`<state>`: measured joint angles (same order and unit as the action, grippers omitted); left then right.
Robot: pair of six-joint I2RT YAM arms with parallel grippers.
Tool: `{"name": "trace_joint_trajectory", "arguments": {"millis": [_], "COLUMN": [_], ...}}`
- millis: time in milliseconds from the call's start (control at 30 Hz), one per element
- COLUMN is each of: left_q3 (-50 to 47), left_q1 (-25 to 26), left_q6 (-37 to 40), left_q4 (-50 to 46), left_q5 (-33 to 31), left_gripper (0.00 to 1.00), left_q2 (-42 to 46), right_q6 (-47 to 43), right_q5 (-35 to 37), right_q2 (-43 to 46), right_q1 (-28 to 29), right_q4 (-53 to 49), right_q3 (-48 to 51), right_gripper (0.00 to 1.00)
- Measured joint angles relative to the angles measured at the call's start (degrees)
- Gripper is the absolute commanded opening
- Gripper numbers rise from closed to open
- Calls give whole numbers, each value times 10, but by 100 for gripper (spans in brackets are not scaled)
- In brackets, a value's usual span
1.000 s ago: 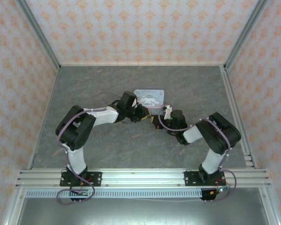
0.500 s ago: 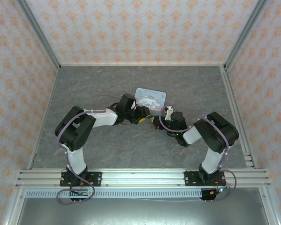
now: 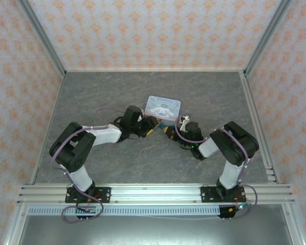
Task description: Unlock the padlock with the key
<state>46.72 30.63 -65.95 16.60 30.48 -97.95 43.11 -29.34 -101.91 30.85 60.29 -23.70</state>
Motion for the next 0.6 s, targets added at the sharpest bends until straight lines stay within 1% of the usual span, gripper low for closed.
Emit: {"name": "trace_joint_trajectory", "arguments": {"millis": [133, 367, 600], "left_q3": [-1, -1, 0], "left_q1": [0, 0, 2], "left_q6": [-17, -32, -40], "left_q4": [24, 44, 47], "left_q5": [-2, -6, -5], "left_gripper": [52, 50, 47], "left_q2": [0, -1, -18], "right_q6": [36, 97, 125], "right_q5": [0, -2, -7], "right_q2": [0, 0, 1], "right_q1": [0, 0, 1], "right_q4": [-3, -8, -12], "right_q3": [-8, -18, -25], "right_gripper": [0, 0, 0]}}
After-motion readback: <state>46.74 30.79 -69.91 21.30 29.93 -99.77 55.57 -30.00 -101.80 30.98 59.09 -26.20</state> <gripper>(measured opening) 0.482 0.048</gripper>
